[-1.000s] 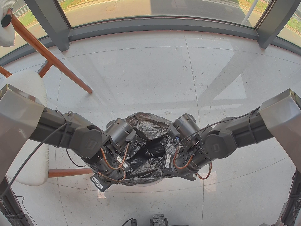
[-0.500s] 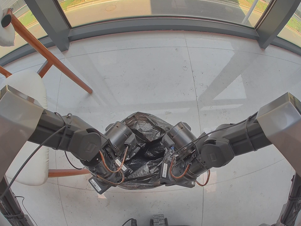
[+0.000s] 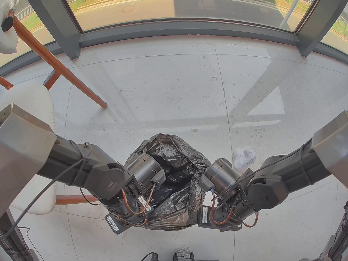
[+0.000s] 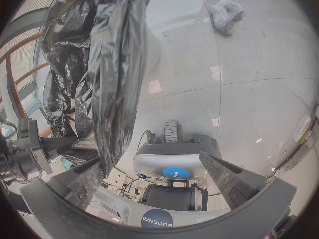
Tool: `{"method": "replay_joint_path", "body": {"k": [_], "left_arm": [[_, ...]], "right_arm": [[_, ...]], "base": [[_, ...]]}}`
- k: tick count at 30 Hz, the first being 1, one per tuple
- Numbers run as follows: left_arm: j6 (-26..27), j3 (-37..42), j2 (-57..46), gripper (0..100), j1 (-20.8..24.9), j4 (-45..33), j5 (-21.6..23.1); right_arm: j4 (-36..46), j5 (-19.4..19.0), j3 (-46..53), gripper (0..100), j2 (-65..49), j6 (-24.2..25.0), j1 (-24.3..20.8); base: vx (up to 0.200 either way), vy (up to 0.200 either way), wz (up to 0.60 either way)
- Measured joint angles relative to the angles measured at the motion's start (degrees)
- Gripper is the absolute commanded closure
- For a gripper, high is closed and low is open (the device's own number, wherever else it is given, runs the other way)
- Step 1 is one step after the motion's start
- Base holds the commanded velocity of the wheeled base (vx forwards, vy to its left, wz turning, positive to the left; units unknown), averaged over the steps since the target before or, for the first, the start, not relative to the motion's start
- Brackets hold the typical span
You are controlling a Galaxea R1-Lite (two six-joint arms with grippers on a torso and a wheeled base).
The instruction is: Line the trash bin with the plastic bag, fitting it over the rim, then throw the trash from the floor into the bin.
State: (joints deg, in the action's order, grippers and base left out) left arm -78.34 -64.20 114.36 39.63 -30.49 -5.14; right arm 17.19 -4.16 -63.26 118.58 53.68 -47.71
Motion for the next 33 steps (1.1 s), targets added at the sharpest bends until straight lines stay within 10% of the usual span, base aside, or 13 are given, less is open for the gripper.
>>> {"method": "replay_joint_path", "body": {"k": [3,4,33], "left_arm": [[0.72,0.66,0.2,100,0.68,0.39,-0.05],[0.88,0.91,0.28,0,0.79,0.94,-0.07],[10.19,14.88,-8.19,0,-1.77,10.79,-8.67]], "right_arm": [[-0.3,0.28,1.82,0,-1.22,-0.02,0.43],[-0.39,0.35,2.16,0,-1.49,-0.04,0.54],[-0.72,3.18,-2.32,0,-4.68,-1.1,7.73]], "base": [[0.0,0.0,0.0],[0.0,0.0,0.0],[0.0,0.0,0.0]]}}
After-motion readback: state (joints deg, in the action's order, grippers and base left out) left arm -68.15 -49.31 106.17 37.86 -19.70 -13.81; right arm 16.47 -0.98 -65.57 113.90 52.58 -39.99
